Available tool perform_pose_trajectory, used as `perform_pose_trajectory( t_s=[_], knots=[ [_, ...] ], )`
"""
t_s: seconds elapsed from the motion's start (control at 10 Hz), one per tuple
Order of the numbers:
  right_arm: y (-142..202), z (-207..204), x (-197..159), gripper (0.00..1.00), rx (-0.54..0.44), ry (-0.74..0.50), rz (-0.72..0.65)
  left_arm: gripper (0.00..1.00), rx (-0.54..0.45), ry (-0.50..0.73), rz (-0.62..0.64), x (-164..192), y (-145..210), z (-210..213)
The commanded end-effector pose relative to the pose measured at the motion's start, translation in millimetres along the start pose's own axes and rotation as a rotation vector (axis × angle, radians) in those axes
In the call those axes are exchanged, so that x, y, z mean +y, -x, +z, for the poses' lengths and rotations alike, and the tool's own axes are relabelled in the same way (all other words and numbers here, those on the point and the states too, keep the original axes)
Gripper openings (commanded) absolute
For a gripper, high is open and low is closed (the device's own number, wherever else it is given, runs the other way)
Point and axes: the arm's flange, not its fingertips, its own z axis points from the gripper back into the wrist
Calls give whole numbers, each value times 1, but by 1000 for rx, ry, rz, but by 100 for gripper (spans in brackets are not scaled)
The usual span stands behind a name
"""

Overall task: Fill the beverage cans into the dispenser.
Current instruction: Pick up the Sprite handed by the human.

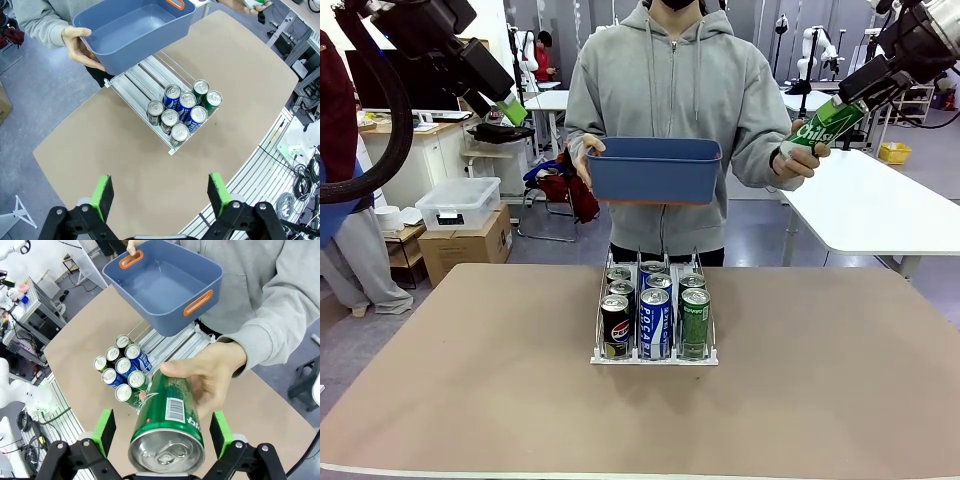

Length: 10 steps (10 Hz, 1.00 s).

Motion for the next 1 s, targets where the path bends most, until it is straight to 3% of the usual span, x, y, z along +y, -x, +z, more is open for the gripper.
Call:
perform_pose_trajectory(
  t_s=[0.0,0.1,0.2,0.3,0.4,0.5,0.6,0.9],
  knots=[
    [1,1,0,100,-5,9,-1,100,-4,13,-1,1,1,0],
    [0,0,0,100,0,0,0,100,-4,13,-1,1,1,0],
    [-1,0,2,40,9,11,-1,100,-4,13,-1,1,1,0],
    [-1,0,3,40,7,16,-2,100,-4,13,-1,1,1,0],
    [-2,1,1,0,16,18,1,100,-4,13,-1,1,1,0],
    [-2,-1,2,35,15,23,1,100,-4,13,-1,1,1,0],
    [-2,-2,4,0,15,24,3,100,-4,13,-1,1,1,0],
    [0,-1,4,0,-8,23,11,100,-4,13,-1,1,1,0]
  ],
)
